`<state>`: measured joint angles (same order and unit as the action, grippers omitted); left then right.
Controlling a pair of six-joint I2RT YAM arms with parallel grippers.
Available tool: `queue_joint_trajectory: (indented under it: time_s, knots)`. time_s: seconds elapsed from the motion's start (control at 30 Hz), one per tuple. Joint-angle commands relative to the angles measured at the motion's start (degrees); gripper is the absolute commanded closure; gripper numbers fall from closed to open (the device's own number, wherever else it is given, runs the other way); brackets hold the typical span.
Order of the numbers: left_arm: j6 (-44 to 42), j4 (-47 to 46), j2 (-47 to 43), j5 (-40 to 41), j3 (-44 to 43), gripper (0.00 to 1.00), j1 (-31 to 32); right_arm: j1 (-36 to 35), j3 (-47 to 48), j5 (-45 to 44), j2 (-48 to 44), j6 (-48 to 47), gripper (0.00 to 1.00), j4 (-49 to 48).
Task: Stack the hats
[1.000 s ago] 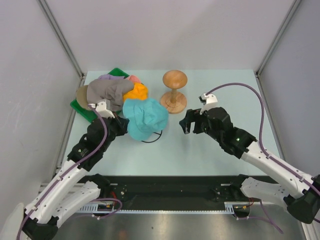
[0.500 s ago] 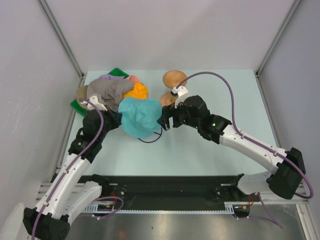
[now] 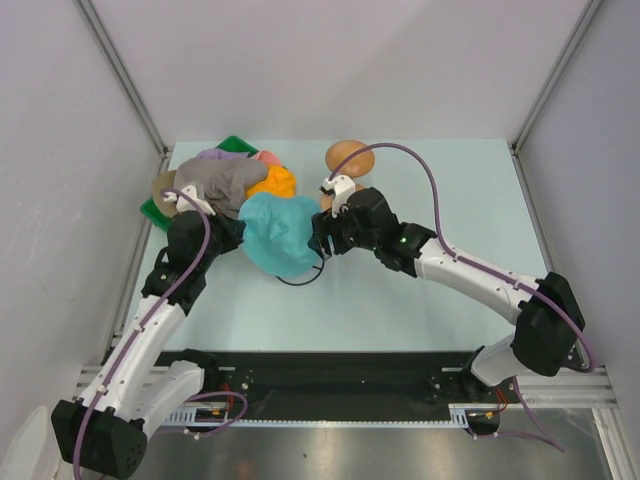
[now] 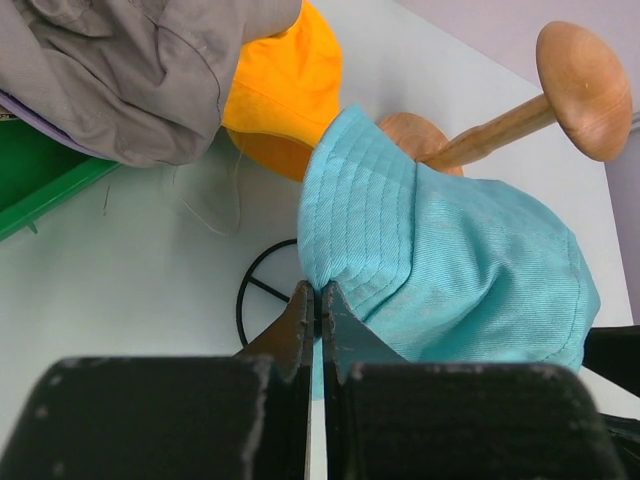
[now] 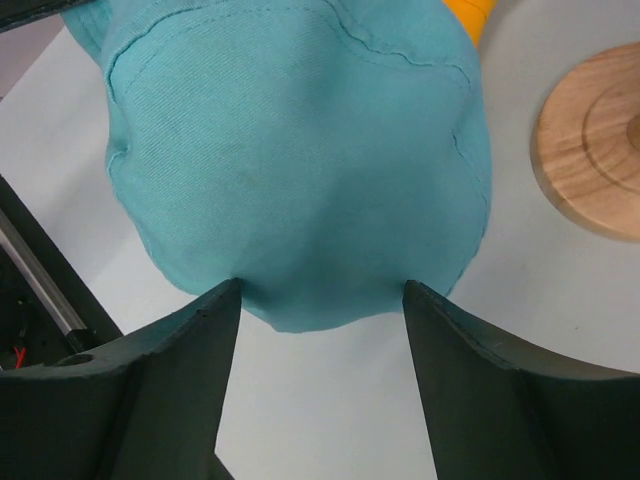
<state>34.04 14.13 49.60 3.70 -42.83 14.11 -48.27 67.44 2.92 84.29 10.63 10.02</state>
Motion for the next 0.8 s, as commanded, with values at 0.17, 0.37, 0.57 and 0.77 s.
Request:
queue_joint_trajectory:
  time_s: [0.17,0.37,0.57,0.77]
  knots:
    - [-2.1,-3.1,0.8,-1.8,1.3,1.00,-2.0,-0.1,6.3,2.3,3.5,-4.4,0.62,-2.1]
    - [-3.3,-3.7,1.9,-2.8,2.9,1.00,-3.8,0.2,8.9,1.4,3.4,-5.4,0.99,1.1]
    - [-4.3,-4.6,3.7,-5.3,4.0,1.00,-5.1,1.2,13.1,0.9,2.3,-6.1,1.00,4.9]
    - [-4.9,-5.1,4.9,-5.5,5.5,1.00,-5.1,2.0,18.6,1.0,4.7,-6.2,1.00,6.7]
